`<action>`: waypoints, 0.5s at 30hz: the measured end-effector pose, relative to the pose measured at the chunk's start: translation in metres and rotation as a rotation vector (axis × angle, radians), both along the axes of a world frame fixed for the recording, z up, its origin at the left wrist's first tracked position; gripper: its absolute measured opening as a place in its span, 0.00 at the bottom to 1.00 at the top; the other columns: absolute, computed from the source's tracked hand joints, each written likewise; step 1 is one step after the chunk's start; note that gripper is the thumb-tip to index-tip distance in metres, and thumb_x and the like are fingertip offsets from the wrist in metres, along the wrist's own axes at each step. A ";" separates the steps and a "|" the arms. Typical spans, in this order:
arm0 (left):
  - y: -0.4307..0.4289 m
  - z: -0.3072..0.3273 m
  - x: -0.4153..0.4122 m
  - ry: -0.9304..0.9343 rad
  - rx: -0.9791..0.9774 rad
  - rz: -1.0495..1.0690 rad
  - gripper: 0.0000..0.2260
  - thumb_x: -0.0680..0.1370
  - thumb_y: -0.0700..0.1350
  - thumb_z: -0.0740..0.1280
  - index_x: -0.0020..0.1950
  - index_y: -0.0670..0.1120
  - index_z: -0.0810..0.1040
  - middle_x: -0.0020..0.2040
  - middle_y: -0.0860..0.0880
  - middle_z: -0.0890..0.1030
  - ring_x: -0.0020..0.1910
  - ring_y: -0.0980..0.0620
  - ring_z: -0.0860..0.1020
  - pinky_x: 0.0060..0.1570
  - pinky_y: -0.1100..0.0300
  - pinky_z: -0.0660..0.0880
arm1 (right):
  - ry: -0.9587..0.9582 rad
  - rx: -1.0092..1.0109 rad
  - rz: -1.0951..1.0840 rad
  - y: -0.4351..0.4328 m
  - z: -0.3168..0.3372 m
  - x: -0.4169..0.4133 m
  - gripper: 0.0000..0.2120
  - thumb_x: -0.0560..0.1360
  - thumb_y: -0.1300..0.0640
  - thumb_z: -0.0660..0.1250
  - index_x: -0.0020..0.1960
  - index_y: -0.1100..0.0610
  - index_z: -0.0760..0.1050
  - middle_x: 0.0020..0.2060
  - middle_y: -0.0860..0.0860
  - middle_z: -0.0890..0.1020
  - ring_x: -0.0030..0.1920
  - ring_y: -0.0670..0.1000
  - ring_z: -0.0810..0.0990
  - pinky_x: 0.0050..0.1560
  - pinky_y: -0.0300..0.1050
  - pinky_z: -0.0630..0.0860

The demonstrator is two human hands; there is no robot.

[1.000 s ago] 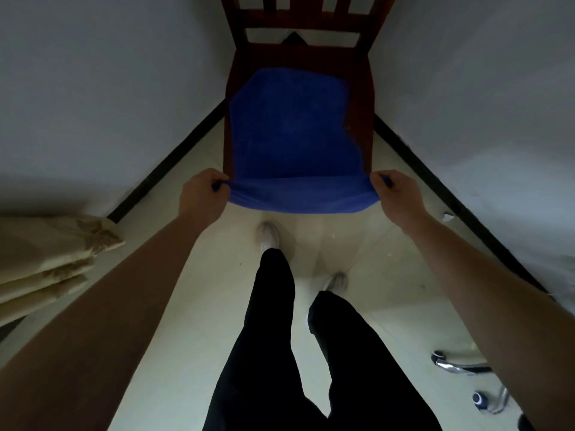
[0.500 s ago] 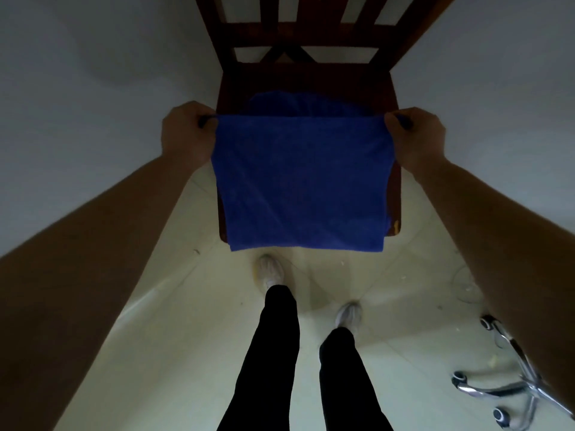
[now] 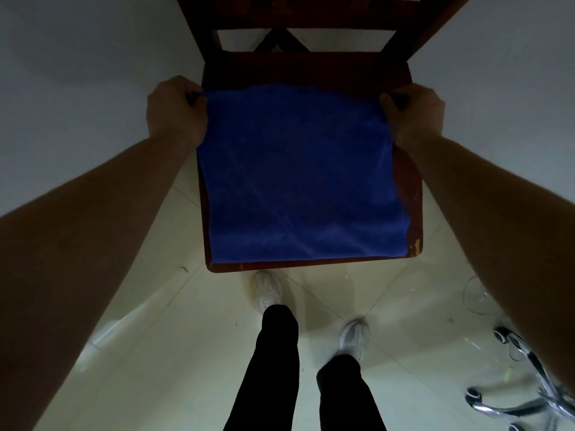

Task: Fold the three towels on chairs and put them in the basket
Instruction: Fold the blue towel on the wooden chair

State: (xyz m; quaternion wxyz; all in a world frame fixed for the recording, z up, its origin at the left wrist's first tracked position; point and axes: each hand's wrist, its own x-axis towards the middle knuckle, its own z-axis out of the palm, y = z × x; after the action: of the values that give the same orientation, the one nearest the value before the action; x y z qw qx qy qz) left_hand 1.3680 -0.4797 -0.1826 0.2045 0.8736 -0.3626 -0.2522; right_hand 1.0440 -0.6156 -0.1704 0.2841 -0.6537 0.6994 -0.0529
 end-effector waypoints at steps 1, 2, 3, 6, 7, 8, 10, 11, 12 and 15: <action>0.003 -0.001 -0.001 0.018 -0.004 0.008 0.15 0.81 0.47 0.64 0.67 0.44 0.75 0.64 0.43 0.77 0.59 0.48 0.77 0.53 0.64 0.71 | 0.012 -0.017 0.005 0.002 -0.003 -0.002 0.20 0.80 0.45 0.64 0.66 0.55 0.76 0.62 0.54 0.80 0.62 0.53 0.78 0.60 0.42 0.73; 0.009 -0.002 -0.005 0.027 -0.003 0.008 0.19 0.80 0.49 0.65 0.70 0.45 0.72 0.66 0.43 0.75 0.61 0.47 0.75 0.56 0.62 0.71 | 0.034 -0.043 0.018 0.007 -0.005 -0.004 0.22 0.79 0.44 0.64 0.68 0.56 0.74 0.63 0.54 0.78 0.63 0.54 0.76 0.61 0.44 0.73; 0.018 -0.001 -0.009 -0.009 0.001 -0.009 0.23 0.79 0.52 0.65 0.72 0.46 0.68 0.69 0.43 0.71 0.64 0.46 0.73 0.59 0.58 0.72 | 0.071 -0.078 0.046 0.014 -0.004 -0.006 0.23 0.79 0.44 0.63 0.69 0.56 0.71 0.65 0.55 0.75 0.64 0.55 0.75 0.61 0.47 0.72; 0.069 0.007 -0.031 -0.226 -0.013 -0.175 0.24 0.80 0.53 0.62 0.73 0.44 0.66 0.72 0.39 0.67 0.67 0.41 0.68 0.62 0.46 0.71 | 0.176 -0.186 0.194 0.052 0.005 -0.020 0.24 0.79 0.46 0.62 0.71 0.56 0.67 0.67 0.59 0.70 0.64 0.60 0.72 0.61 0.55 0.74; 0.087 0.012 -0.040 -0.277 -0.012 -0.246 0.22 0.81 0.52 0.60 0.71 0.42 0.68 0.70 0.38 0.68 0.66 0.38 0.69 0.60 0.44 0.72 | 0.202 -0.214 0.243 0.066 0.008 -0.025 0.24 0.79 0.46 0.61 0.70 0.57 0.67 0.67 0.60 0.70 0.63 0.61 0.72 0.60 0.57 0.74; 0.107 0.018 -0.050 -0.315 -0.003 -0.320 0.19 0.81 0.49 0.59 0.68 0.40 0.69 0.68 0.36 0.70 0.63 0.37 0.71 0.58 0.43 0.72 | 0.224 -0.227 0.296 0.085 0.012 -0.032 0.23 0.80 0.46 0.60 0.70 0.57 0.67 0.66 0.61 0.71 0.62 0.61 0.73 0.59 0.58 0.75; 0.146 0.028 -0.070 -0.361 -0.003 -0.470 0.15 0.79 0.46 0.58 0.62 0.39 0.71 0.62 0.34 0.74 0.56 0.35 0.74 0.52 0.43 0.73 | 0.251 -0.222 0.428 0.122 0.019 -0.047 0.21 0.81 0.48 0.58 0.70 0.58 0.67 0.65 0.62 0.72 0.60 0.62 0.74 0.57 0.57 0.75; 0.164 0.032 -0.080 -0.366 -0.017 -0.532 0.14 0.78 0.46 0.58 0.59 0.39 0.72 0.59 0.35 0.75 0.53 0.36 0.75 0.49 0.43 0.73 | 0.265 -0.221 0.507 0.139 0.022 -0.055 0.21 0.81 0.48 0.58 0.69 0.58 0.67 0.64 0.62 0.72 0.59 0.62 0.74 0.56 0.57 0.76; 0.181 0.034 -0.089 -0.365 -0.027 -0.589 0.13 0.78 0.47 0.59 0.56 0.40 0.73 0.56 0.35 0.76 0.51 0.36 0.75 0.48 0.44 0.73 | 0.275 -0.228 0.594 0.156 0.024 -0.066 0.21 0.81 0.48 0.59 0.68 0.58 0.68 0.62 0.63 0.73 0.57 0.62 0.75 0.55 0.58 0.76; 0.221 0.036 -0.113 -0.380 0.038 -0.705 0.15 0.77 0.52 0.64 0.54 0.41 0.77 0.53 0.39 0.77 0.50 0.39 0.76 0.48 0.46 0.72 | 0.319 -0.254 0.823 0.196 0.026 -0.100 0.21 0.79 0.46 0.64 0.63 0.60 0.71 0.55 0.63 0.76 0.52 0.62 0.77 0.51 0.58 0.77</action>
State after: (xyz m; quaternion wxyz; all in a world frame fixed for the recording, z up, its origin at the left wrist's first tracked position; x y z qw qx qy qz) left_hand 1.2551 -0.2591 -0.1469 0.0183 0.7305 -0.6666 -0.1473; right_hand 0.9439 -0.4193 -0.1446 0.0880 -0.9067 0.4045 0.0803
